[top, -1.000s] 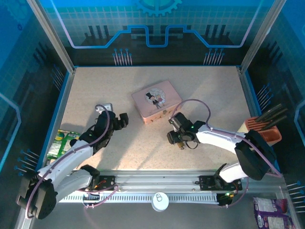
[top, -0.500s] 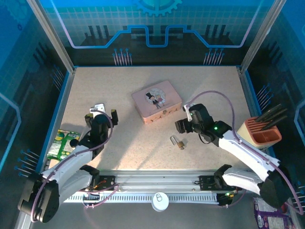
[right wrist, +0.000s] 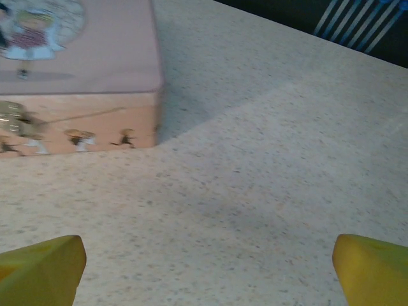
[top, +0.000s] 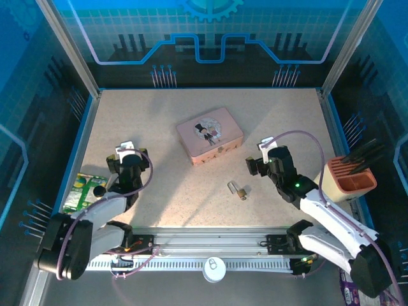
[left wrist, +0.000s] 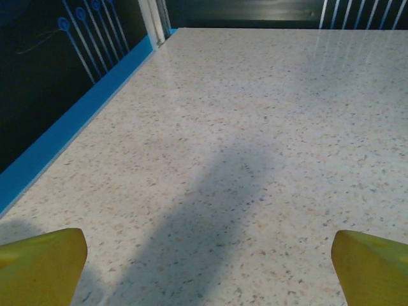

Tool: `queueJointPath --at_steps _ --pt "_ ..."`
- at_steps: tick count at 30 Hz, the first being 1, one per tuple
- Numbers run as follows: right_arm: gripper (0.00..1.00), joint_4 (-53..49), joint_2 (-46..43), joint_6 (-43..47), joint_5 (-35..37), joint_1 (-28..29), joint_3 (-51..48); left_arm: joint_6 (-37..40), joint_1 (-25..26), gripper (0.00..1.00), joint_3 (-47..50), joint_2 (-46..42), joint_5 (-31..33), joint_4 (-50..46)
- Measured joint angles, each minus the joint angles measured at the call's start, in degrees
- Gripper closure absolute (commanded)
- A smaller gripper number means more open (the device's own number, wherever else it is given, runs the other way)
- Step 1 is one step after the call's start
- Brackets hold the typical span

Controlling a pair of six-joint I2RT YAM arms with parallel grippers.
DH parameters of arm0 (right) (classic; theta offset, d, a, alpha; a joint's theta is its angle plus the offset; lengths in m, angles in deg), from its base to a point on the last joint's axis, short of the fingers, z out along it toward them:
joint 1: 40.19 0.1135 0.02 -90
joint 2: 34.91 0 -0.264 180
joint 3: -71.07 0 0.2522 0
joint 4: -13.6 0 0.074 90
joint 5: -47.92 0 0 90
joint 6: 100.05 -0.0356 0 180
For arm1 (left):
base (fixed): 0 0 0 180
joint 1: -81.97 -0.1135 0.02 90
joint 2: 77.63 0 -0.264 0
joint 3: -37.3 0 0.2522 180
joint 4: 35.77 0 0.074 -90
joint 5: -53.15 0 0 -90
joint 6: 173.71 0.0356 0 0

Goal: Unlock the padlock with the key

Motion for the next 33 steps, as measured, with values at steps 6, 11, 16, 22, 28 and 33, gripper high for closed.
queueJointPath --at_steps 6,11,16,22,28,33 --pt "0.0 12.76 4.28 -0.33 -2.62 -8.22 -6.69 0.02 -4.37 0.01 0.0 7.85 -10.05 12.26" --pt "0.0 25.29 11.63 -1.03 -5.7 -12.31 -9.6 0.0 -8.13 0.01 0.09 19.41 -17.29 25.62" --pt "0.0 36.28 18.88 -0.83 -8.79 -13.99 -9.88 0.2 -8.41 0.01 1.01 22.64 -21.51 29.77" --pt "0.0 47.1 23.28 1.07 -14.03 -16.37 -9.94 0.2 -8.39 0.01 -2.38 22.58 -21.97 26.73" --pt "0.0 59.1 36.2 2.86 -19.08 -17.49 -10.91 0.22 -8.39 0.01 -4.26 22.58 -22.01 24.68" --pt "0.0 57.64 36.39 2.69 -17.84 -17.49 -8.72 0.22 -8.39 0.01 -4.26 22.58 -22.01 23.89"
